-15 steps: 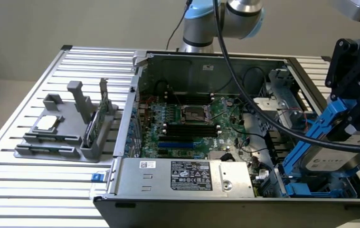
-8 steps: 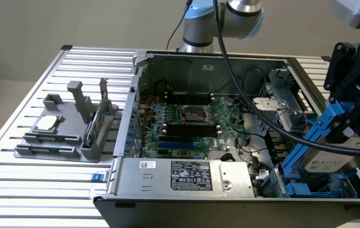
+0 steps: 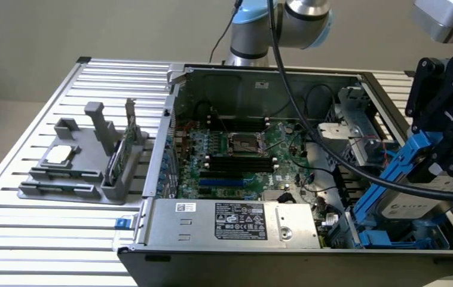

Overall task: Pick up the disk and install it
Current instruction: 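Insert the disk into the insertion slot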

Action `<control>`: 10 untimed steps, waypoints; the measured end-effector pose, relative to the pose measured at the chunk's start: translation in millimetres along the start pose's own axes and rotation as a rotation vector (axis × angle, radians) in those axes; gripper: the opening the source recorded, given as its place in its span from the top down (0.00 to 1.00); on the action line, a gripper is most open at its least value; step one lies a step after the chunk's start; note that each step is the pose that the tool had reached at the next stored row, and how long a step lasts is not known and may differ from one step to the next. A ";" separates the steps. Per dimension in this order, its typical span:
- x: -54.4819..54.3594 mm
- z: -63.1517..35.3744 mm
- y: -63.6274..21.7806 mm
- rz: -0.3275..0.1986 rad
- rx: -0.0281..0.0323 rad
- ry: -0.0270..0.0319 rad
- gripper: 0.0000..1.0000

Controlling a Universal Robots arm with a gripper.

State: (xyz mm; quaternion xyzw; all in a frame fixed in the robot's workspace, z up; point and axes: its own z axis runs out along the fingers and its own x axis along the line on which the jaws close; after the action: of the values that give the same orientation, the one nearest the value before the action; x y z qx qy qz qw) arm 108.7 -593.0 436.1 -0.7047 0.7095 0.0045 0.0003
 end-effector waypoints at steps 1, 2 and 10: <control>0.0 0.6 0.0 0.000 0.0000 0.0001 0.67; 0.0 1.2 0.0 0.000 0.0000 0.0000 0.67; 0.1 7.3 0.0 0.000 -0.0003 0.0009 0.67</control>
State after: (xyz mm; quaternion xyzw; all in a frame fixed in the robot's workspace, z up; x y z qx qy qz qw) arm 108.7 -593.0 428.8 -0.7046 0.7096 0.0043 -0.0001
